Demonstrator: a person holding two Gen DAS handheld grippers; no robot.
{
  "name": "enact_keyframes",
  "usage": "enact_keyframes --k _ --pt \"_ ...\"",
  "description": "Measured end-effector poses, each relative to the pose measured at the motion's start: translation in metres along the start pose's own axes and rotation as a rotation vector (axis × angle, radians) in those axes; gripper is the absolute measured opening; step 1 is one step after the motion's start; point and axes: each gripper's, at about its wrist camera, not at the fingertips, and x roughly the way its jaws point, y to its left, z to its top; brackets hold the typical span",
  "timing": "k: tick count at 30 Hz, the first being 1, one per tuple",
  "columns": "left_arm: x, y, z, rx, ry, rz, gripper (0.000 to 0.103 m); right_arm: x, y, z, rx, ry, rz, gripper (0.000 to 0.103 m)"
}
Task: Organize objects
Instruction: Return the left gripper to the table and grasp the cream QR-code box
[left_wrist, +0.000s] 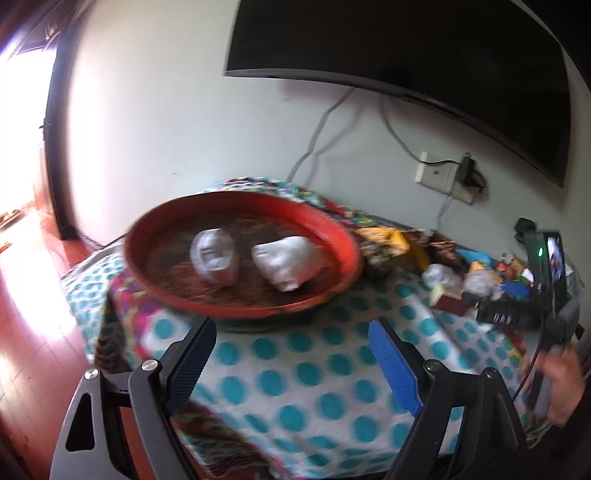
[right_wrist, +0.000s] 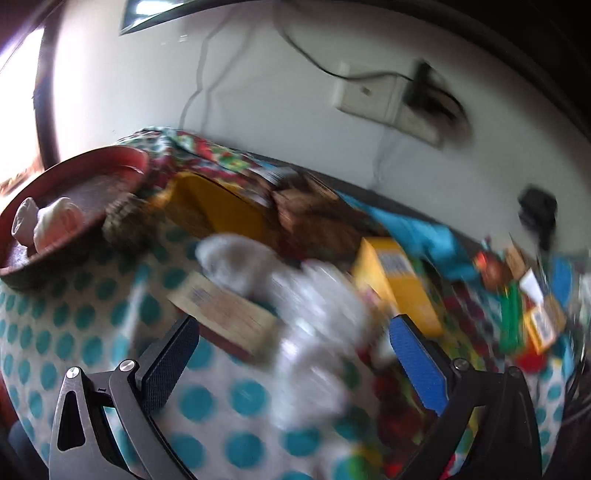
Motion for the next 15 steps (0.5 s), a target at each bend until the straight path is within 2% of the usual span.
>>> enact_keyframes --k 5,10,13,15 --pt "0.031 -0.059 0.011 0.096 0.009 -0.095 0.087 -0.002 -0.025 -0.009 0.042 -0.016 0.019 0.103" --pt "0.063 -0.090 0.035 0.096 0.017 -0.122 0.087 0.008 -0.028 -0.008 0.068 0.002 0.035 0.103" --pt "0.087 -0.106 0.042 0.125 0.068 -0.114 0.087 0.008 -0.033 -0.010 0.096 0.009 0.068 0.103" --pt "0.096 -0.121 0.039 0.168 0.103 -0.143 0.087 0.004 -0.042 -0.012 0.143 -0.011 0.070 0.103"
